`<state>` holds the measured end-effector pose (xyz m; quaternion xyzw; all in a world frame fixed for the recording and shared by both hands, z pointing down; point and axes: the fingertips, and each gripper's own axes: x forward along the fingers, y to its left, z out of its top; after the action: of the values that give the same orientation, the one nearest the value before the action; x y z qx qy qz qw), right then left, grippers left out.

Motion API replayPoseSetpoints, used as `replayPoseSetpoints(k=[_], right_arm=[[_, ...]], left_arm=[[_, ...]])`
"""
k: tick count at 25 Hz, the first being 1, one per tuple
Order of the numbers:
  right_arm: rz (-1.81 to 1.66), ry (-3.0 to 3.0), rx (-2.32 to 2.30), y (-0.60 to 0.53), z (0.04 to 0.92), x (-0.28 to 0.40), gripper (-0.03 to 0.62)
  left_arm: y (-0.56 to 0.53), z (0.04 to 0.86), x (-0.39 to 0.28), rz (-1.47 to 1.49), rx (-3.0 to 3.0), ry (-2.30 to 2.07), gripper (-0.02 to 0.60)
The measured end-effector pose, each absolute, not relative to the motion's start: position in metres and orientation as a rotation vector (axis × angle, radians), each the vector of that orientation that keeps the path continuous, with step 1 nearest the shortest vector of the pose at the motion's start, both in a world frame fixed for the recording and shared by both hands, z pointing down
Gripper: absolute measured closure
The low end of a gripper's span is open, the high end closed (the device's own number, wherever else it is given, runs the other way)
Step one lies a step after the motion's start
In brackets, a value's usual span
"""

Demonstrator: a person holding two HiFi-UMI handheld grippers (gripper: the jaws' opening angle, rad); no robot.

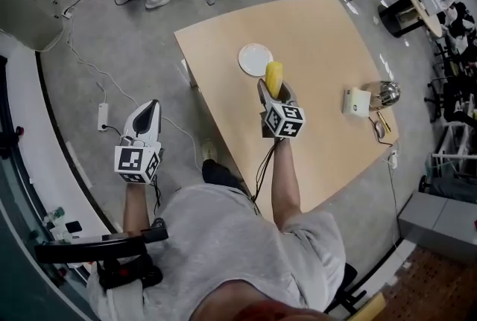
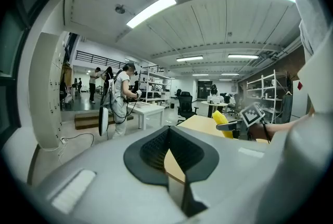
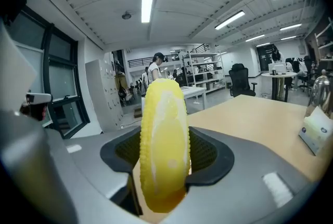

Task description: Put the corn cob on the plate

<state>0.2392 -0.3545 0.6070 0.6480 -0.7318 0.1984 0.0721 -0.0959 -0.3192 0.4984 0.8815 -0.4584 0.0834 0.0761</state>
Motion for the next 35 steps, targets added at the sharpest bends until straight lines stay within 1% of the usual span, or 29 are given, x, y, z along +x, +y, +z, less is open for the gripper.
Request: replayPoseSetpoints(k=[23,35], right_arm=[[0.787,-2.0,1.664,-0.469,0.725,0.273,0.338],[0.858,-1.892,1.557,-0.492,0.77,0.271,0.338]], left_arm=[[-0.352,0.49,-0.093,0.278,2.542,-1.539,0.561],[-0.362,0.491,-0.097,0.316,2.495,-1.604,0.563]])
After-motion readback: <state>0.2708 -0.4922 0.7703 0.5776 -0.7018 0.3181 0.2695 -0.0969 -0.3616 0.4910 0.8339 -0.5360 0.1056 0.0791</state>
